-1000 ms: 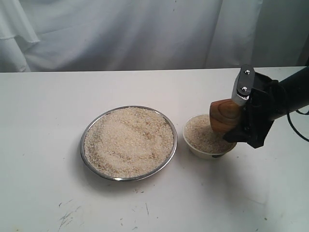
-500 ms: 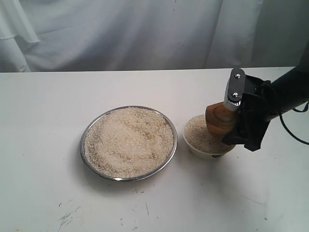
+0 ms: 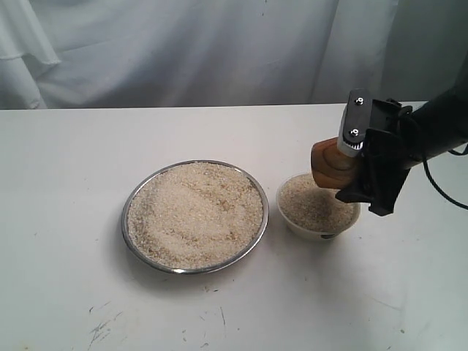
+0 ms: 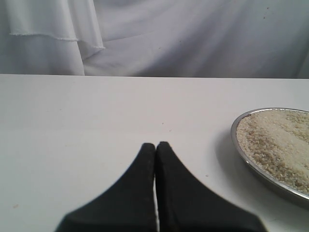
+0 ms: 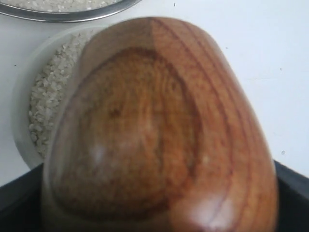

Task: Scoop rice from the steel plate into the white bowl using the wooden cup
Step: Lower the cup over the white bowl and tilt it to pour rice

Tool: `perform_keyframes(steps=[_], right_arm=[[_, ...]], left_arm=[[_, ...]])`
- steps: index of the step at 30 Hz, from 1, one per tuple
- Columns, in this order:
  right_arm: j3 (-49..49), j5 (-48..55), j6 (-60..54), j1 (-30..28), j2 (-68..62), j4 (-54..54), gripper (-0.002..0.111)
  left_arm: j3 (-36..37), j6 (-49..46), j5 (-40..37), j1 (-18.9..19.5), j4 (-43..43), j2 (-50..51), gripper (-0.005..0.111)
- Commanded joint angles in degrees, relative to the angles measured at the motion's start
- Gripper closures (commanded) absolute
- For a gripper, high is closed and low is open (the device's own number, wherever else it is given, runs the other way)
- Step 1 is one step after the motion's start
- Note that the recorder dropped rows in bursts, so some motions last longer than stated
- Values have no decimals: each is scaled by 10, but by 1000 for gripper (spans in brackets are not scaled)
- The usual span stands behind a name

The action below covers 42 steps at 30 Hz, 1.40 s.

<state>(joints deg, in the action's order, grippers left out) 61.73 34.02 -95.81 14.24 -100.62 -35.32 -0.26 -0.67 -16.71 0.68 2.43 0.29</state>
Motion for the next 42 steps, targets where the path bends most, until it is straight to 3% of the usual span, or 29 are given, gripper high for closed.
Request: perform_keyframes(steps=[1,21,42], right_arm=[[-1,2,3,1,6,9,108],[-1,-33,154,52,32,220,108],[-1,-38,182,53,53,229,108]], left_arm=[[3,2,4,-1,0,-3,107],[3,2,4,-1,0,-3,107],[3,2,4,-1,0,-3,107]])
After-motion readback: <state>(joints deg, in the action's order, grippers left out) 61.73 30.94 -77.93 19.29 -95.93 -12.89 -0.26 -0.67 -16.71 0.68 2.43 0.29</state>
